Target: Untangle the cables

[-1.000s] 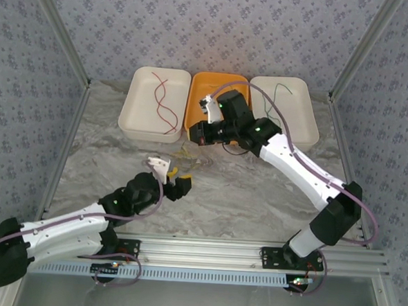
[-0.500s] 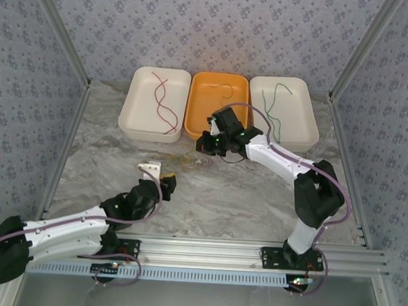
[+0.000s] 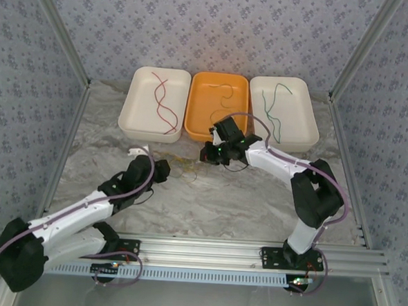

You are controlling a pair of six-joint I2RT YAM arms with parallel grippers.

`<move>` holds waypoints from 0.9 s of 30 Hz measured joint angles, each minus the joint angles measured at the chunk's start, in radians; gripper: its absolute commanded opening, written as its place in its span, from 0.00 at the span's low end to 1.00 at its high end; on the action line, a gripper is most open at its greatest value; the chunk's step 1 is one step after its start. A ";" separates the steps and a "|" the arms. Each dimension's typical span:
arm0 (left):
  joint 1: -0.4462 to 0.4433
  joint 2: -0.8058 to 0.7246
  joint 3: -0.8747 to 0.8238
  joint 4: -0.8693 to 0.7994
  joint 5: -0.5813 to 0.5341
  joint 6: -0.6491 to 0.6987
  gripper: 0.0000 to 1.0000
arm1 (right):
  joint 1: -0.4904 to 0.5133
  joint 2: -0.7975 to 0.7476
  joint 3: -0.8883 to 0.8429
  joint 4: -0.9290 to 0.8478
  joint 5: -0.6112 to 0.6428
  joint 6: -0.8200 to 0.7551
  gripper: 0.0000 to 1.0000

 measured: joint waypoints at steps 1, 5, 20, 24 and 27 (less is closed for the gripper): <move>0.000 0.042 0.006 0.011 0.033 -0.009 0.28 | 0.000 0.000 -0.007 -0.001 0.000 -0.005 0.00; 0.000 0.203 0.019 0.032 0.130 -0.064 0.30 | 0.000 0.000 -0.038 -0.001 -0.001 -0.054 0.00; -0.001 0.415 0.146 -0.003 0.129 -0.512 0.53 | 0.049 -0.020 -0.197 0.058 -0.007 -0.107 0.00; -0.003 0.462 0.225 -0.122 0.090 -0.607 0.44 | 0.068 -0.042 -0.219 0.078 0.002 -0.106 0.00; -0.007 0.494 0.298 -0.227 0.067 -0.701 0.43 | 0.080 -0.051 -0.220 0.087 0.012 -0.106 0.00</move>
